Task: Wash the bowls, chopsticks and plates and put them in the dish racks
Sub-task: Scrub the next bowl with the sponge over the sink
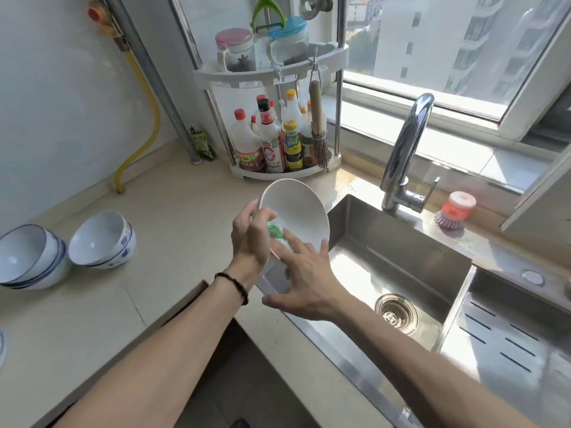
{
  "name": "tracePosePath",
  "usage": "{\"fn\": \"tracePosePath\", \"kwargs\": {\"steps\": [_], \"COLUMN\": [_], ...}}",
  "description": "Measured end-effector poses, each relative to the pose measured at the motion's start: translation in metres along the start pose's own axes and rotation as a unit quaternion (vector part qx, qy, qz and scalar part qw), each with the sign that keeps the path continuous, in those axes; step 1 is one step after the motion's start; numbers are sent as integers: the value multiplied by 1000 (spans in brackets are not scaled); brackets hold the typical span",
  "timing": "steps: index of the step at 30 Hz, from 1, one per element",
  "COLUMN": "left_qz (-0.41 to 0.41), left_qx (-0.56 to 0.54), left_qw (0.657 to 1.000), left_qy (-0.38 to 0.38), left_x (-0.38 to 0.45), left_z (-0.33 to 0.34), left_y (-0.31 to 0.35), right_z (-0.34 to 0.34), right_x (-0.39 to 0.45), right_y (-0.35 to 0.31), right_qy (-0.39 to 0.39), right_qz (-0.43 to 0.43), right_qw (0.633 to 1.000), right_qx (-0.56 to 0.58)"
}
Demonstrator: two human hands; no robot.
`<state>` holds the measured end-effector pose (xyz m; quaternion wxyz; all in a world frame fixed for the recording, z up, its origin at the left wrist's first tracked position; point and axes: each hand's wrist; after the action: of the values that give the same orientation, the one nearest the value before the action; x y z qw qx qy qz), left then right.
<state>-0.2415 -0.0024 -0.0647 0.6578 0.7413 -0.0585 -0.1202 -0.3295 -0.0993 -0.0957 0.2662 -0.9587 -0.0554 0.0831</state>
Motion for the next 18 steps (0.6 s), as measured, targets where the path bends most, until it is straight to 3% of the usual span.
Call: {"fn": "tracePosePath", "kwargs": {"steps": [4,9,14,18], "left_qz": [-16,-27,-121,-82], "left_qx": [29,18,-18,-121], "left_qw": [999,999,989,986], "left_qy": [-21,-1,-88,-82], "left_x": [0,-1,4,-8], "left_z": [-5,-4,-13,-7], "left_y": [-1,-3,7,-6], "right_z": [-11,2,-15,-8], "right_x": [-2,-1,1,14], "right_y": [33,5,42,22], "right_qy": [-13,-15,103,180], "right_qz": [1,-12,-46,-21], "right_qw": [988,1000,974,959], "right_qx": [-156,-9,-195,-219]}}
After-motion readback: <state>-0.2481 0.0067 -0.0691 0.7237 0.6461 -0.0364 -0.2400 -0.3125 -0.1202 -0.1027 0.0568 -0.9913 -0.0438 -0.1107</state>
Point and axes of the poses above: each hand's wrist, its own x-axis towards the middle knuckle, its own z-axis out of the palm, y = z × x, and after that the axes turned 9 degrees about -y, right-handed
